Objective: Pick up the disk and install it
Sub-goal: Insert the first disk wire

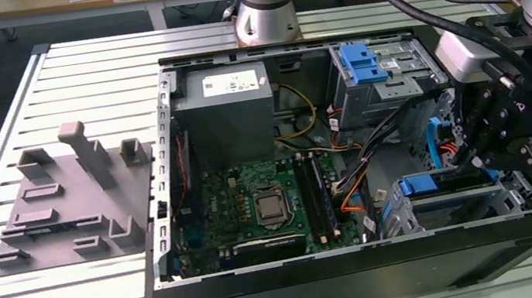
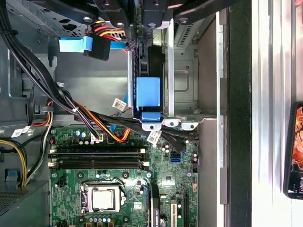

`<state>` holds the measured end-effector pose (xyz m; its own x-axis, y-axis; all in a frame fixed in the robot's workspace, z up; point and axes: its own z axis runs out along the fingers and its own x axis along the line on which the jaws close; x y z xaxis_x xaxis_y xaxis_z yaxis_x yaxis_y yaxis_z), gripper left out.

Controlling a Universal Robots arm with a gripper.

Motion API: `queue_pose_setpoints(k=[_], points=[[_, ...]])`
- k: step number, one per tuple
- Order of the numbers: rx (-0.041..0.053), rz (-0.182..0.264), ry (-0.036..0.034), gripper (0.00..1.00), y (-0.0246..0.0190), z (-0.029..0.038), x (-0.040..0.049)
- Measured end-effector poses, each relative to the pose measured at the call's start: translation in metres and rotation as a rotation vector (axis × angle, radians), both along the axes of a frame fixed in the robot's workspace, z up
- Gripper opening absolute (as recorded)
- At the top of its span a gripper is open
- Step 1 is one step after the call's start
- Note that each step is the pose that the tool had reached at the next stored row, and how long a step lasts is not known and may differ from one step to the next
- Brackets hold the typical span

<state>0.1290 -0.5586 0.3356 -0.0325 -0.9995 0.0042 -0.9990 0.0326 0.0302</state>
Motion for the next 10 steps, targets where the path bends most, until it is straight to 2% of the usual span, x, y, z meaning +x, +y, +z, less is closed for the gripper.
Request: queue_pose_setpoints(k=[10], points=[[-0.0004, -0.001, 0.0, 0.16, 0.0001, -0.0019, 0.0001]])
